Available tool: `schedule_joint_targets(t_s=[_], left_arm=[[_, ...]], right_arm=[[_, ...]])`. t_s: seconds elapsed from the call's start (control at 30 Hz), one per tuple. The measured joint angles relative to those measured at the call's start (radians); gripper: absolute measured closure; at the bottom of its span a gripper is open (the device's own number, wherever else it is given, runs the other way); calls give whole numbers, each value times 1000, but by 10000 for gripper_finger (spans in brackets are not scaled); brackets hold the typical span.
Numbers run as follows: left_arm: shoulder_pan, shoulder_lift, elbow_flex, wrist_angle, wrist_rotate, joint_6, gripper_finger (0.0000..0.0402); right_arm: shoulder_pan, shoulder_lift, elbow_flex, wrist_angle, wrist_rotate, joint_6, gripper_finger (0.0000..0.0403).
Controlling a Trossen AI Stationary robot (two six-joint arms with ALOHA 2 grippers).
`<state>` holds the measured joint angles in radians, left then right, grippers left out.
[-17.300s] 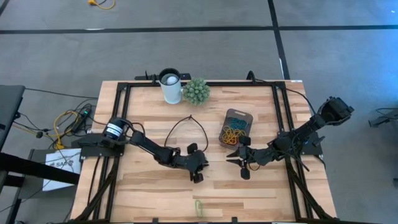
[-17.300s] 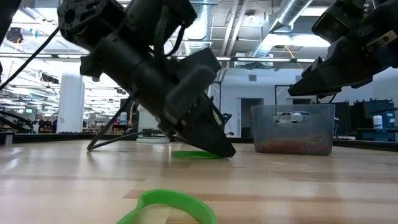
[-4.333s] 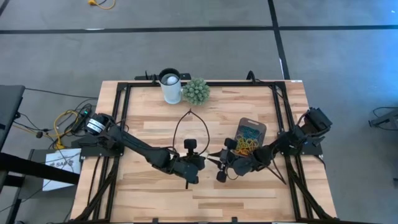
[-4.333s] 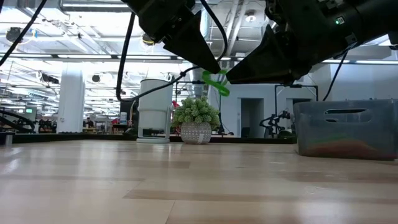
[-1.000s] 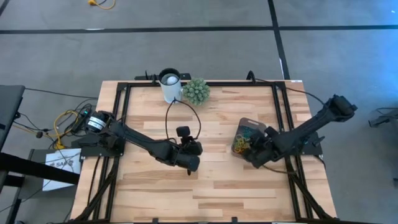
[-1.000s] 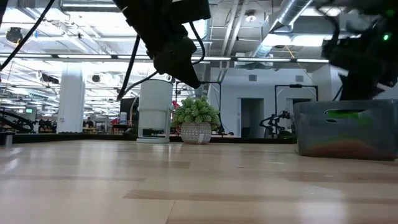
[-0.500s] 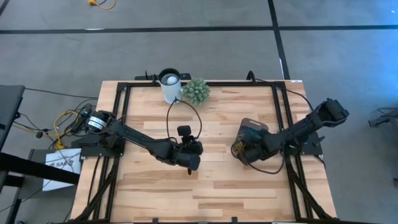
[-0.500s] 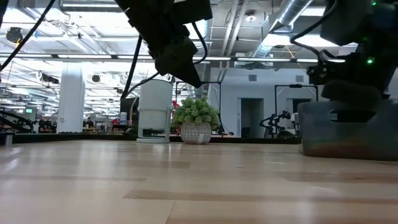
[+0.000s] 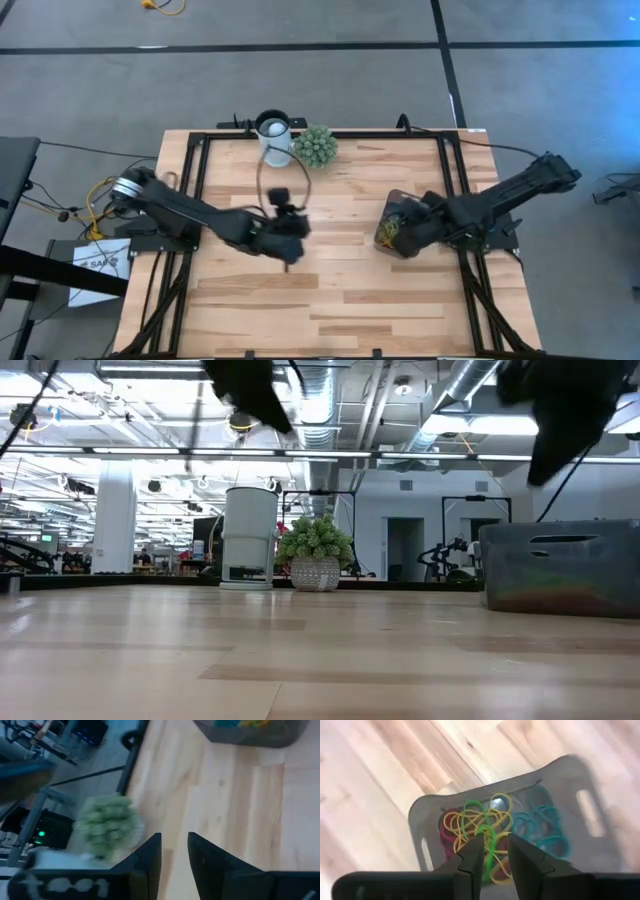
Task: Pick and place items into bin
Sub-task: Return to Home Position
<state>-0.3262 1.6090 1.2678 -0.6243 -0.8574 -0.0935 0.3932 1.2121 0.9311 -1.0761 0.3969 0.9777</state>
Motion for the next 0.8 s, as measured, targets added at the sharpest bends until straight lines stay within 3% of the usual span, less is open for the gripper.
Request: schedule_joint_targets(t_s=[0.17, 0.23, 0.3, 0.4, 0.53, 0.6, 0.67, 0.8], left_arm=[[-26, -241, 0, -184, -11, -19, 315], [-40, -344, 0, -254, 28, -28, 315], [-47, -443, 1, -330, 86, -28, 315], [-47, -588, -5, -461, 184, -179, 315], [-50, -767, -40, -558, 179, -292, 315], [-67, -873, -91, -516, 213, -294, 315], [-88, -982, -194, -404, 290, -273, 315], [-134, -1208, -587, 137, 474, -79, 315]], right_arm=[[35, -122, 118, -114, -4, -137, 321], [48, -167, 151, -120, -6, -213, 321], [61, -212, 156, -116, 4, -188, 321], [97, -268, 147, -120, 29, -208, 321], [129, -360, 143, -114, 131, -320, 321], [145, -427, 133, -55, 153, -359, 321], [175, -511, 55, 128, 158, -459, 321], [233, -715, -285, 707, -1, -778, 321]])
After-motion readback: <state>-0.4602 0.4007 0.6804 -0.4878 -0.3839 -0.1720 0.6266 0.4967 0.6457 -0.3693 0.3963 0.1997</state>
